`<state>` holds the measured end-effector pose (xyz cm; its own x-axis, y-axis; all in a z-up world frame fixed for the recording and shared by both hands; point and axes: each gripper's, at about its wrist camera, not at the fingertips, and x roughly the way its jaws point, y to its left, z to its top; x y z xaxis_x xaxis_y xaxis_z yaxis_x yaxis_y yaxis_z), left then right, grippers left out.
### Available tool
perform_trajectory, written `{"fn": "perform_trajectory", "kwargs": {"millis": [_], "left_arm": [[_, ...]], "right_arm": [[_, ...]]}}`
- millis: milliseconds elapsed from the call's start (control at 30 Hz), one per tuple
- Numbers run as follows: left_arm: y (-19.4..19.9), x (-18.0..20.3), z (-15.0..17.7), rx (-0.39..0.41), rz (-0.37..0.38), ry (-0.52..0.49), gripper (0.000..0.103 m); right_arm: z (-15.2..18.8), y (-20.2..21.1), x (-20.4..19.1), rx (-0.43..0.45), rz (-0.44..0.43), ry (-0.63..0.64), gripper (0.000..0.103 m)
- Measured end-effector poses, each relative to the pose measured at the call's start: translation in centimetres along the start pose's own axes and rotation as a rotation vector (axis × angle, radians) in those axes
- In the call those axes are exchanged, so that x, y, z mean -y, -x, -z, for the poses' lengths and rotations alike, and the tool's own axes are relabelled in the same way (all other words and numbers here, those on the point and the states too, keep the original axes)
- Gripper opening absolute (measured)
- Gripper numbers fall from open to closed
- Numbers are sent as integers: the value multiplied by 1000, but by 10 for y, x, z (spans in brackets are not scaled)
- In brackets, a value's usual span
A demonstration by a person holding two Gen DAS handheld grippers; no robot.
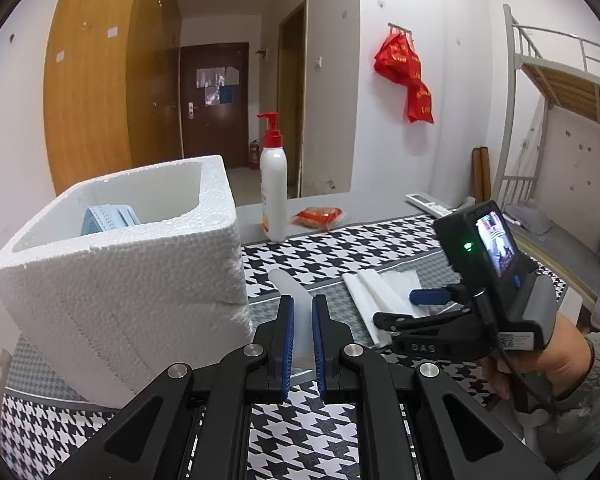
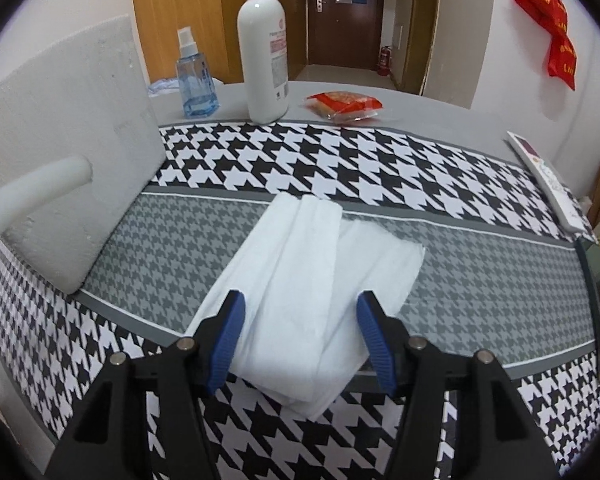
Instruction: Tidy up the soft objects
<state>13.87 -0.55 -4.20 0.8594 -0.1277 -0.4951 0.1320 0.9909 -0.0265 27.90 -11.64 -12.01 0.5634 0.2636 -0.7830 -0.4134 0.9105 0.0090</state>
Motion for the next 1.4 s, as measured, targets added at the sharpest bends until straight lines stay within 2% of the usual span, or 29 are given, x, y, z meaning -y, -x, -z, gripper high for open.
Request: {"fn": "perform_trajectory", "kwargs": {"millis": [233, 300, 333, 400, 467, 567, 600, 700, 1400], "left_arm": [[3, 2, 0, 10, 13, 2, 10], [5, 2, 0, 14, 13, 2, 10], [6, 1, 0, 16, 12, 3, 10], [6, 1, 1, 15, 13, 1, 10], [7, 0, 0, 14, 13, 4, 10], [9, -1, -2, 22, 17, 6, 10], [10, 0, -3, 27, 16, 3, 10], [13, -2, -7, 37, 9, -5, 10], [30, -10, -33, 115, -4, -37, 10]], "right_arm": [[-4, -4, -3, -23, 23, 3, 63], [-3, -5, -2, -19, 20, 2, 60], [-3, -3, -3, -15, 19, 3, 52], [-3, -4, -6, -9, 15, 16, 47], [-2, -3, -9, -5, 0, 29, 29], [0, -1, -11, 7, -21, 38, 16], [1, 0, -11, 14, -43, 35, 15], [4, 7, -9, 48, -81, 30, 15], [-5, 99, -4, 304, -120, 23, 15]]}}
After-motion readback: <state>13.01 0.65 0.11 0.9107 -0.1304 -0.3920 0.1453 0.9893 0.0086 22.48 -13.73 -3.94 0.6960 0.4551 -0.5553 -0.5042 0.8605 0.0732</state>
